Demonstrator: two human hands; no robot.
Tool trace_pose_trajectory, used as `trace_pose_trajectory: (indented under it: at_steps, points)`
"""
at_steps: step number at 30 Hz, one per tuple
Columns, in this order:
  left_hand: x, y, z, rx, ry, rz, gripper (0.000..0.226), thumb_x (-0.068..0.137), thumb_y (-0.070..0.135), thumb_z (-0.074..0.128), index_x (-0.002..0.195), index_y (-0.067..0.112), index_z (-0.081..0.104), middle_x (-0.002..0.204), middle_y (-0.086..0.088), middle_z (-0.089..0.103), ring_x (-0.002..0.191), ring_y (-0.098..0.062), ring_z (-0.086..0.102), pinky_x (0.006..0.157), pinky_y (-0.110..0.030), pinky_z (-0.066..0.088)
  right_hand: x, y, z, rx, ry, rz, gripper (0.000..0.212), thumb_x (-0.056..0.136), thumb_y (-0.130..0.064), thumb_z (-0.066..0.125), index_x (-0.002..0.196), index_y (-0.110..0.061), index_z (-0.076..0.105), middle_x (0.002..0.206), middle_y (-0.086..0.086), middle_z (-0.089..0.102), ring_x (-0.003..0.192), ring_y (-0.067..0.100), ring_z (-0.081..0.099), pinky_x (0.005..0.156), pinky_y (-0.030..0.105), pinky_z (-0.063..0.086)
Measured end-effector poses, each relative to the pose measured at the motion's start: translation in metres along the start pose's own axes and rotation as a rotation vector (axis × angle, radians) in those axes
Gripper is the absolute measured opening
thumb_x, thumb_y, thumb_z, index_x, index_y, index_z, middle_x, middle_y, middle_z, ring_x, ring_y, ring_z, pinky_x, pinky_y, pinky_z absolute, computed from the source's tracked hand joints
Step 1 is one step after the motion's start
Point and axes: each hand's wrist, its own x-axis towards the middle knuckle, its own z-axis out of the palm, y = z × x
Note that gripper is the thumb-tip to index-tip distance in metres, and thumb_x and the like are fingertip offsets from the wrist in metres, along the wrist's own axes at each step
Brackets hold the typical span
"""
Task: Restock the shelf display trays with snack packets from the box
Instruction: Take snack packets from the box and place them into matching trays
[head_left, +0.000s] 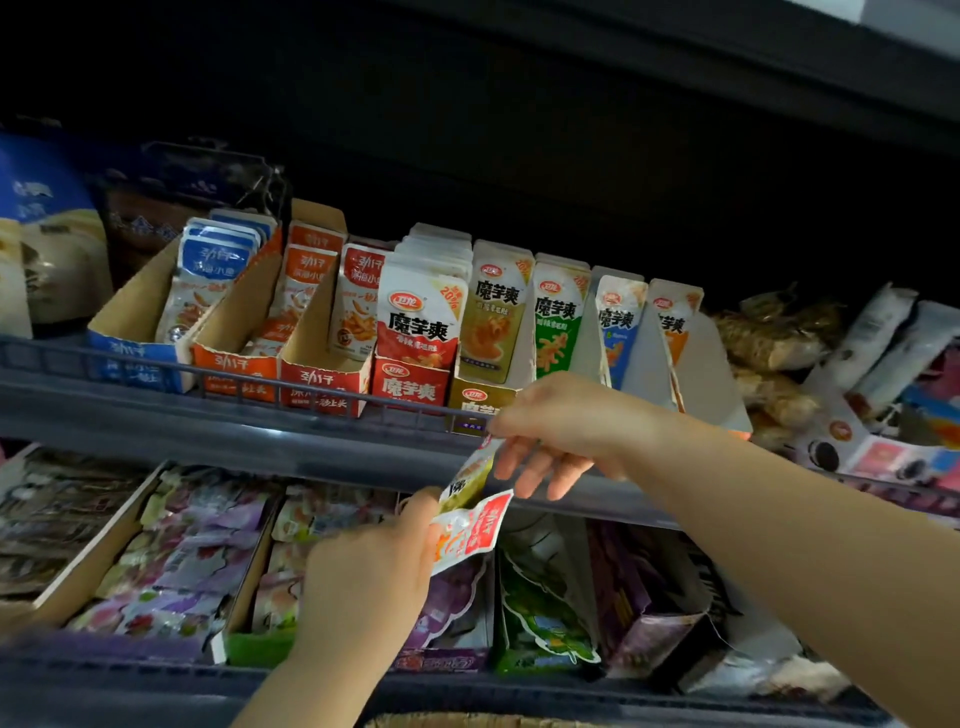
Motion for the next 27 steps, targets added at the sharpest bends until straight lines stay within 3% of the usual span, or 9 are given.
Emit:
trace_pose_trajectory:
  at_steps: [6, 10, 12, 14, 16, 20, 23, 25, 27]
  points:
    - [0.001, -0.008, -0.003, -0.094, -0.002, -0.015, 0.043, 0.040, 0.016, 0.089, 0.078, 0.010, 0.070, 0.030, 0.001, 0.046, 0.019, -0.008, 0.037, 0.047, 0.000, -0.001, -0.008, 0.002, -0.029, 0.117, 0.062, -0.037, 0.016, 0.094, -0.013, 0.045, 0.082, -0.008, 0.054, 0.071, 0.007, 0.065, 0.056, 0.012, 0.065, 0.048, 0.021, 0.054]
    - [0.002, -0.014, -0.004, -0.183, 0.022, -0.093, 0.038, 0.051, 0.017, 0.087, 0.084, 0.012, 0.069, 0.032, 0.006, 0.037, 0.022, -0.004, 0.030, 0.039, -0.002, -0.002, -0.013, -0.001, -0.056, 0.105, 0.073, -0.093, 0.015, 0.093, -0.012, 0.045, 0.082, -0.008, 0.054, 0.076, 0.006, 0.066, 0.063, 0.011, 0.065, 0.060, 0.020, 0.054]
    - [0.005, -0.017, -0.004, -0.276, 0.037, -0.232, 0.030, 0.078, 0.026, 0.067, 0.108, 0.020, 0.062, 0.048, 0.012, 0.038, 0.034, 0.000, 0.032, 0.035, -0.008, 0.012, -0.018, -0.005, -0.068, 0.045, 0.061, -0.126, 0.012, 0.091, -0.012, 0.048, 0.081, -0.010, 0.056, 0.077, 0.002, 0.068, 0.067, 0.008, 0.066, 0.063, 0.016, 0.054]
    - [0.003, -0.022, 0.002, -0.322, 0.119, -0.292, 0.033, 0.091, 0.036, 0.046, 0.123, 0.027, 0.047, 0.067, 0.015, 0.046, 0.047, 0.001, 0.039, 0.038, -0.012, 0.025, -0.022, -0.009, -0.079, -0.047, 0.112, -0.146, 0.011, 0.088, -0.012, 0.051, 0.079, -0.012, 0.056, 0.077, -0.001, 0.068, 0.068, 0.006, 0.065, 0.062, 0.015, 0.052]
    - [0.005, -0.023, 0.001, -0.381, 0.091, -0.350, 0.034, 0.092, 0.037, 0.044, 0.124, 0.027, 0.045, 0.077, 0.013, 0.050, 0.055, 0.000, 0.047, 0.041, -0.011, 0.031, -0.025, -0.014, -0.088, -0.165, 0.240, -0.184, 0.009, 0.087, -0.012, 0.055, 0.077, -0.012, 0.056, 0.077, -0.001, 0.066, 0.069, 0.009, 0.062, 0.061, 0.017, 0.048]
    - [0.005, -0.025, -0.003, -0.470, 0.038, -0.433, 0.033, 0.090, 0.034, 0.049, 0.121, 0.023, 0.049, 0.074, 0.013, 0.050, 0.063, -0.008, 0.058, 0.046, -0.020, 0.045, -0.019, -0.021, -0.096, -0.238, 0.483, -0.307, 0.015, 0.089, -0.012, 0.055, 0.076, -0.018, 0.057, 0.073, -0.003, 0.060, 0.064, 0.006, 0.057, 0.052, 0.013, 0.046]
    - [0.003, -0.025, -0.005, -0.507, 0.038, -0.441, 0.031, 0.089, 0.033, 0.050, 0.119, 0.024, 0.049, 0.070, 0.020, 0.047, 0.063, -0.004, 0.057, 0.048, -0.023, 0.048, -0.009, -0.029, -0.099, -0.245, 0.568, -0.381, 0.019, 0.091, -0.009, 0.050, 0.077, -0.020, 0.055, 0.074, -0.004, 0.058, 0.066, 0.006, 0.055, 0.059, 0.015, 0.047]
    - [0.004, -0.026, -0.006, -0.545, 0.047, -0.452, 0.028, 0.089, 0.032, 0.051, 0.116, 0.024, 0.051, 0.070, 0.023, 0.046, 0.063, -0.004, 0.058, 0.050, -0.026, 0.050, 0.000, -0.035, -0.100, -0.277, 0.638, -0.414, 0.012, 0.092, -0.008, 0.048, 0.089, -0.015, 0.056, 0.077, -0.004, 0.057, 0.069, 0.007, 0.055, 0.063, 0.017, 0.045]
    - [0.004, -0.028, -0.006, -0.592, 0.065, -0.471, 0.026, 0.088, 0.030, 0.053, 0.113, 0.024, 0.052, 0.070, 0.023, 0.048, 0.065, -0.007, 0.059, 0.053, -0.031, 0.053, 0.012, -0.040, -0.101, -0.333, 0.731, -0.428, 0.018, 0.093, -0.008, 0.047, 0.107, -0.010, 0.057, 0.087, -0.001, 0.057, 0.079, 0.011, 0.056, 0.064, 0.018, 0.045]
